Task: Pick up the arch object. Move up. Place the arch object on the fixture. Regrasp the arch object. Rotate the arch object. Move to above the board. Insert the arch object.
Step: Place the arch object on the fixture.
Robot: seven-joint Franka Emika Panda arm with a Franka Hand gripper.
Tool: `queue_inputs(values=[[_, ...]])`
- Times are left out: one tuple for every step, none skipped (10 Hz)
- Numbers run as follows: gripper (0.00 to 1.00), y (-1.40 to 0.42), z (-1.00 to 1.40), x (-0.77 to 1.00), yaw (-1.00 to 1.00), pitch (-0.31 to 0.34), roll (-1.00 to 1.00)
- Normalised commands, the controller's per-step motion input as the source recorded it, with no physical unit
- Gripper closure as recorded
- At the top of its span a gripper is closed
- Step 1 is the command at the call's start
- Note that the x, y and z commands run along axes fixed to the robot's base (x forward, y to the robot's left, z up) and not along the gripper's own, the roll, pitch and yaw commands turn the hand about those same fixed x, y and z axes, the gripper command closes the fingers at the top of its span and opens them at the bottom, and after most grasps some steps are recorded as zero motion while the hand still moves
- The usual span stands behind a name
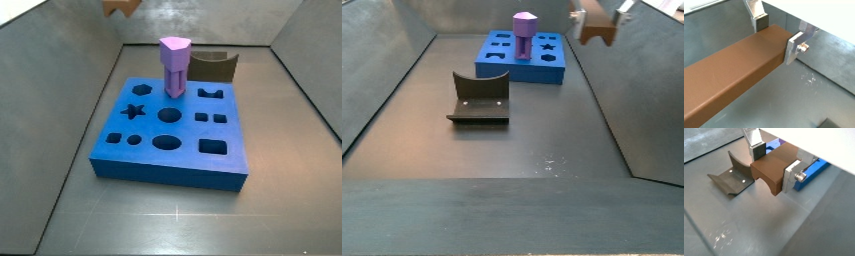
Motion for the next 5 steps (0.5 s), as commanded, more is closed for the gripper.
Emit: queue_inputs(values=[[1.0,-0.37,-0.08,1.0,0.13,0.001,0.21],[1.0,-0.33,-0.07,1.0,0.09,0.005,0.16],[1.0,-0.31,-0.07,1.0,0.06,0.011,0.13],[1.0,-0.28,-0.07,1.0,0.05,0.016,0.11],[1.0,-0.26,-0.07,1.0,0.04,0.02,0.1]])
